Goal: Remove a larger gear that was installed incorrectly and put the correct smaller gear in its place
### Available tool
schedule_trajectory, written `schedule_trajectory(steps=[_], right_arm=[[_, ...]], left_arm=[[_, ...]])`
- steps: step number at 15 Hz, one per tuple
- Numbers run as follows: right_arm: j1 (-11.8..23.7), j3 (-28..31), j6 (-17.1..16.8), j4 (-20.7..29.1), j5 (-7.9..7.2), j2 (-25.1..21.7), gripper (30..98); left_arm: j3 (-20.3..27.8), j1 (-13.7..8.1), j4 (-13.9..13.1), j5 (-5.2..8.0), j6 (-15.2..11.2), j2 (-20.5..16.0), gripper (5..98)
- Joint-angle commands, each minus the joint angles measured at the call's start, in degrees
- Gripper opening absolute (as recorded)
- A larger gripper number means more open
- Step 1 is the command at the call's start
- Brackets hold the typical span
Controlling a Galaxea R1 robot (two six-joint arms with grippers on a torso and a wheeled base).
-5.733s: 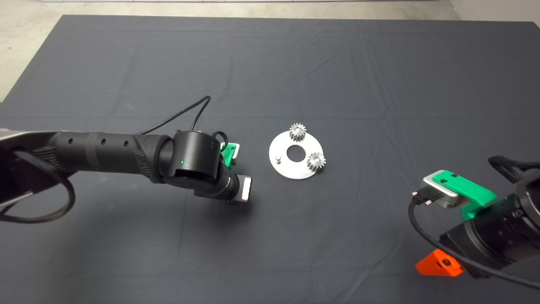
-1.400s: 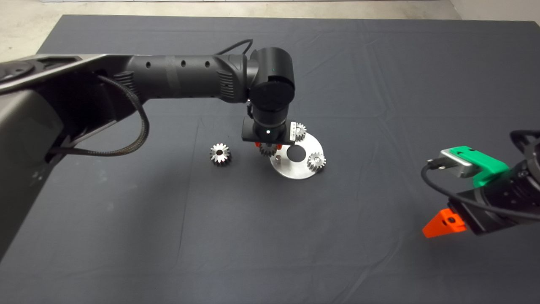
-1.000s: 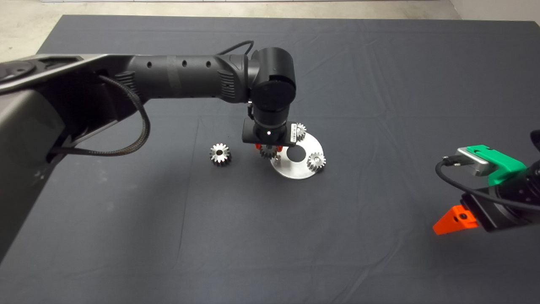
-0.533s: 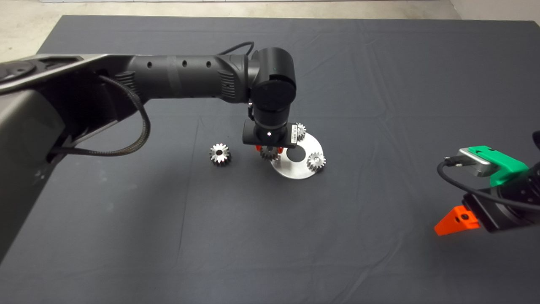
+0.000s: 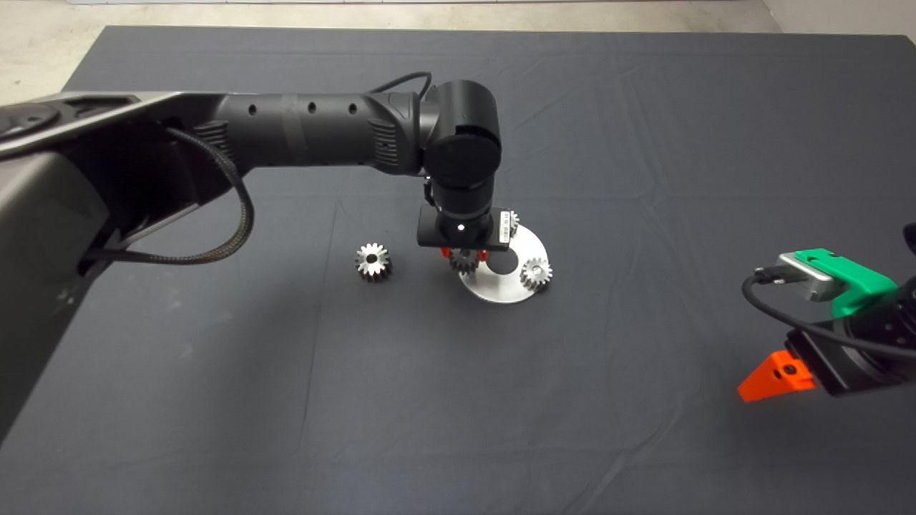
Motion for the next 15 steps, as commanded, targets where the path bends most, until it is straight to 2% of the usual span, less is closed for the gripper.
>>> schedule_trajectory(steps=[1, 15], right_arm=[[1.1, 0.3, -0.3, 2.4, -6.55, 0.4, 97.7], [1.1, 0.1, -1.7, 2.3, -6.45, 0.5, 97.7]], left_arm=[[0.9, -1.2, -0.7, -0.62, 0.2, 0.2, 35.3], [1.0, -1.2, -0.7, -1.09, 1.0, 0.2, 35.2]])
